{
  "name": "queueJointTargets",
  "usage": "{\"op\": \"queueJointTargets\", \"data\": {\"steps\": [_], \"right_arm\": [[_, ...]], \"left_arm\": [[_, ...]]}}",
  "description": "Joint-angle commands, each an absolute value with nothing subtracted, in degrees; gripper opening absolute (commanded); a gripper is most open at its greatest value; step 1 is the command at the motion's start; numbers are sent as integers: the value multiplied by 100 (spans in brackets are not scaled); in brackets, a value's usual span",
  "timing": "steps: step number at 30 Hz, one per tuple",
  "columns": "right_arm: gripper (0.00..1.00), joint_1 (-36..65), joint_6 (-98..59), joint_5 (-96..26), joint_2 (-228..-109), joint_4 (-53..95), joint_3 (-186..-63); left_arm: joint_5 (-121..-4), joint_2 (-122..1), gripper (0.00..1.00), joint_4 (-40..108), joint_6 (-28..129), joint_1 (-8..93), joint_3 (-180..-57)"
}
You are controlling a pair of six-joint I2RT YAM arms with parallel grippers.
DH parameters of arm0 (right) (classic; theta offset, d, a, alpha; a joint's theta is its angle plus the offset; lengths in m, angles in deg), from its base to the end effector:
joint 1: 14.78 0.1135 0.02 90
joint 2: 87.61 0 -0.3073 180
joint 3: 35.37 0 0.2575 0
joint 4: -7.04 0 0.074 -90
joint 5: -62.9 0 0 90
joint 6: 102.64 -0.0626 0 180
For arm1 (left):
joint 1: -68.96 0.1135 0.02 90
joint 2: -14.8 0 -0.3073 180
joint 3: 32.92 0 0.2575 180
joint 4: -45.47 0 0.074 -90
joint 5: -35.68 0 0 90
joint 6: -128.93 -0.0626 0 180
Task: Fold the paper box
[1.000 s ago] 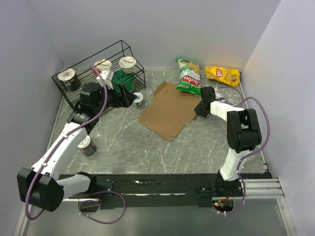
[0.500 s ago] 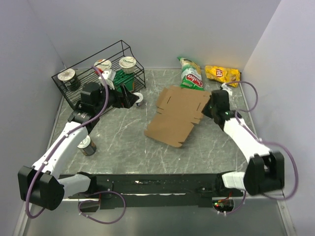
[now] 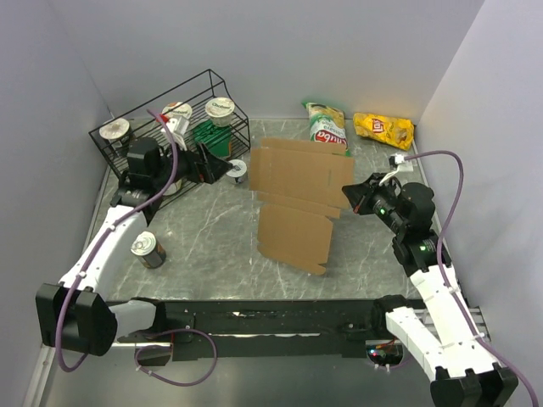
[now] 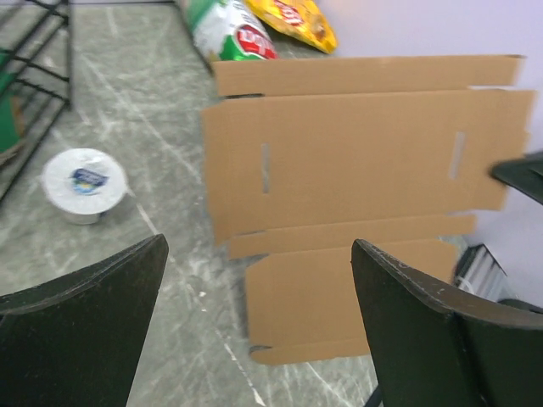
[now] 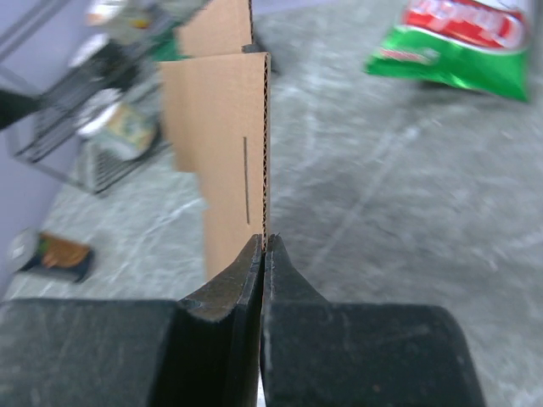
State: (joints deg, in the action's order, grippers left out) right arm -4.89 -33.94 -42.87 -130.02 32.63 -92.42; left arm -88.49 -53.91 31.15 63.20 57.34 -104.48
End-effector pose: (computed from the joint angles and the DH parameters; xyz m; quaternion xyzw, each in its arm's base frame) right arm 0.1685 0.0467 0.3603 -0.0109 0.7689 0.2714 0.5787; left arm 0.2759 -0.0926 0.3876 0.1033 0.7560 -0.4028 0.5055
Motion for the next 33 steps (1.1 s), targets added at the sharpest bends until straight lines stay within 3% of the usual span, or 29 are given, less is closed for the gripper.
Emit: {"op": "queueJointTargets", "data": {"steps": [1, 20, 28, 33], "right_arm": [[0, -476, -3329, -5188, -12857, 2939, -9622], [0, -485, -3787, -6498, -12927, 2789, -10097], [0, -485, -3752, -6604, -12892, 2816, -10009], [0, -484, -3787, -6665, -12936, 2737, -9921]], "left_arm": [[-8974, -5306, 96, 3217, 6178, 6077, -10555], [-10379, -6685, 99, 4516, 6599, 6307, -10151], [-10872, -6835, 66, 5545, 7223, 6289, -9808], [-11030, -6949, 56, 5792, 7338, 6193, -9790]]}}
